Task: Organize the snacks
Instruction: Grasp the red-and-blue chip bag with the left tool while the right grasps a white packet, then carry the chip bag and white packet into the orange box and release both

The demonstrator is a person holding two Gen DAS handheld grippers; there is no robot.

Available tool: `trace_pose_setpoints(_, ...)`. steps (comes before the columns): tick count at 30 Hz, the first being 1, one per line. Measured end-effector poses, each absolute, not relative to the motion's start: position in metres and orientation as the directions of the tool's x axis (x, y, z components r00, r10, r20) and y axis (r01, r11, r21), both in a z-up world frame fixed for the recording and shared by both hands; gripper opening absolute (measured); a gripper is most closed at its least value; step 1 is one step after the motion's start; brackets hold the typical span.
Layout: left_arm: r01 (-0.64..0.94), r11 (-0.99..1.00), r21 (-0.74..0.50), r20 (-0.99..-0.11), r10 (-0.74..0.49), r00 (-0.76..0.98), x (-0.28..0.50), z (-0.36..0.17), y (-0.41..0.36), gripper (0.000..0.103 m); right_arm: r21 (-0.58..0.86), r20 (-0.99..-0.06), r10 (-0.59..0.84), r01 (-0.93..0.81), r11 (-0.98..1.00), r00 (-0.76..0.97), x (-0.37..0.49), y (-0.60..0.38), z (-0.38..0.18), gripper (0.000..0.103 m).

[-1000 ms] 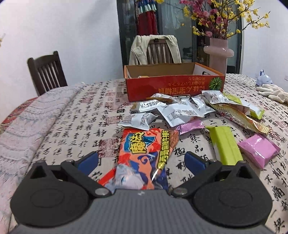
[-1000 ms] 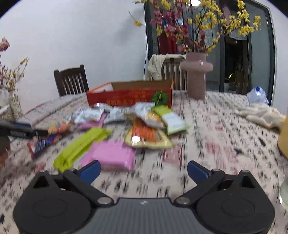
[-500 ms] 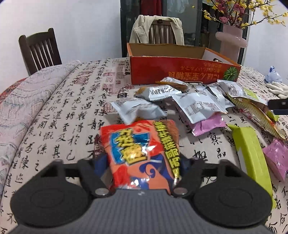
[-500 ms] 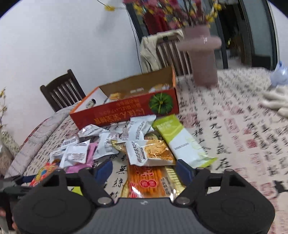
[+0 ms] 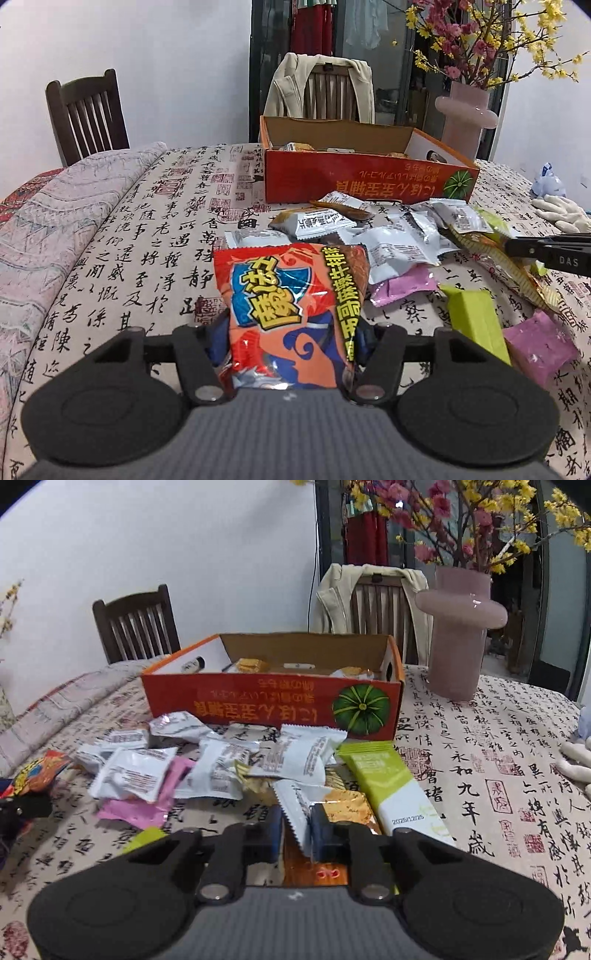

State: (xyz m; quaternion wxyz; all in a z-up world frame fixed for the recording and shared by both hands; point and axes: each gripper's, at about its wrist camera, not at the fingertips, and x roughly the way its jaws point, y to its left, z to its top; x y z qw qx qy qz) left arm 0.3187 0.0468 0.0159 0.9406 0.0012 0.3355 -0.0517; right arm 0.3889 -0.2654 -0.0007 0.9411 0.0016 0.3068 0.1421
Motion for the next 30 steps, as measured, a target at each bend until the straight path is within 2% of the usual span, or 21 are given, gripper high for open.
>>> trace_pose_setpoints(2,0.097,0.995,-0.036,-0.629,-0.098,0.771,0.313,0.018,0.045,0.061,0.057,-0.559,0.256,-0.272,0.961,0.788,0.377,-0.265,0.005,0.004)
trace_pose_setpoints(6,0.099,0.994,-0.04,-0.616,-0.102,0.781,0.301,0.024,0.04,0.061,0.086,-0.514,0.298,-0.297,0.951,0.804,0.349,-0.273,0.02,0.002)
trace_pose_setpoints(13,0.111,0.993,-0.041,-0.579,-0.114,0.807,0.276,0.04,0.026,0.061,0.13,-0.454,0.381,-0.363,0.923,0.805,0.291,-0.281,0.048,0.001)
trace_pose_setpoints(19,0.135,0.991,-0.017,-0.54,-0.123,0.833,0.261,0.056,0.012,0.061,0.132,-0.412,0.394,-0.374,0.918,0.822,0.262,-0.291,0.059,0.001)
trace_pose_setpoints(30,0.14,0.99,-0.009,-0.467,-0.128,0.875,0.309,0.1,0.009,0.061,0.088,-0.34,0.381,-0.375,0.923,0.86,0.283,-0.299,0.085,0.001)
